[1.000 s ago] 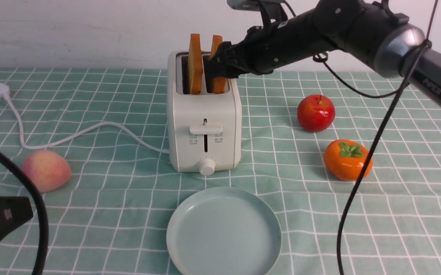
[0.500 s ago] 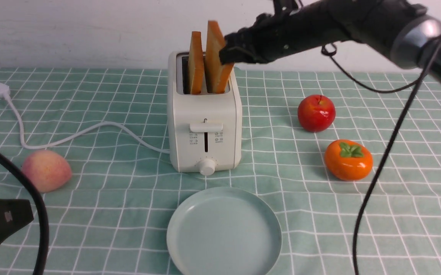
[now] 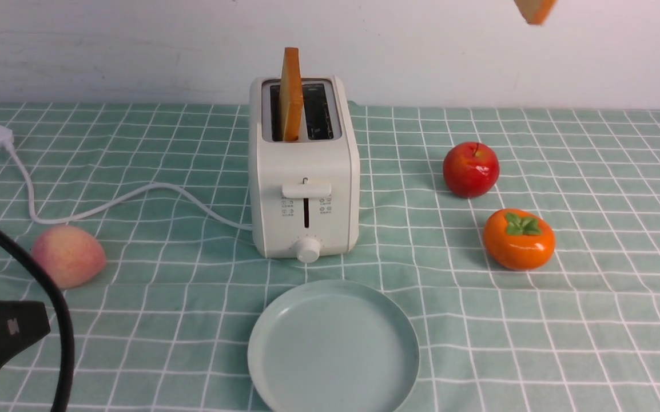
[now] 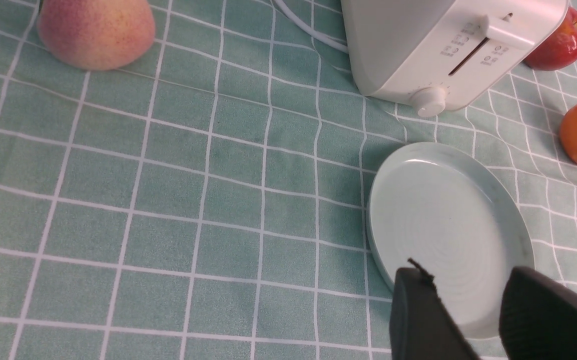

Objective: Take toasted bread from bread machine on blue coffee table place on plate.
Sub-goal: 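Place the held slice of bread on top of the slice on the plate with the right gripper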

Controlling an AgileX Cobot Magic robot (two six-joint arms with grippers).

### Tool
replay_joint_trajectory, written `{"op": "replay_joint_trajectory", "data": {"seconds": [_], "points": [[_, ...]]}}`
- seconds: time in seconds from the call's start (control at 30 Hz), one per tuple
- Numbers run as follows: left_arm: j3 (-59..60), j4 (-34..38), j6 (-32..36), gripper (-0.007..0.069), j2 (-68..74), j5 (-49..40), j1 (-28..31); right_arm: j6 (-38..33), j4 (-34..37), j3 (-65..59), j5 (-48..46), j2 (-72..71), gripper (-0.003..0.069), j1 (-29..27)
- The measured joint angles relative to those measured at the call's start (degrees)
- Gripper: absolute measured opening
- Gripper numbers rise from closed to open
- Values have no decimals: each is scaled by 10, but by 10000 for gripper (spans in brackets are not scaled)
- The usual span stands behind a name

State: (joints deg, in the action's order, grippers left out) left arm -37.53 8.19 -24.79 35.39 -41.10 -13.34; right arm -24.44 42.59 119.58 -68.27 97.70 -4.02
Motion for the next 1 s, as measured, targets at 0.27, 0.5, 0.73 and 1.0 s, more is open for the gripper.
{"op": "replay_joint_trajectory", "data": {"seconds": [0.27, 0.5, 0.73, 1.0], "points": [[0, 0, 0, 240, 0, -1, 0, 70, 13, -234, -26, 1, 85, 61], [0, 2, 0, 240, 0, 0, 0, -52, 174, -392, -9, 2, 85, 195], [0, 2, 0, 240, 0, 2, 0, -165, 226, -447, 65, 14, 85, 297], [0, 5, 0, 240, 0, 0, 0, -170, 221, -450, 160, 52, 154, 309]]}}
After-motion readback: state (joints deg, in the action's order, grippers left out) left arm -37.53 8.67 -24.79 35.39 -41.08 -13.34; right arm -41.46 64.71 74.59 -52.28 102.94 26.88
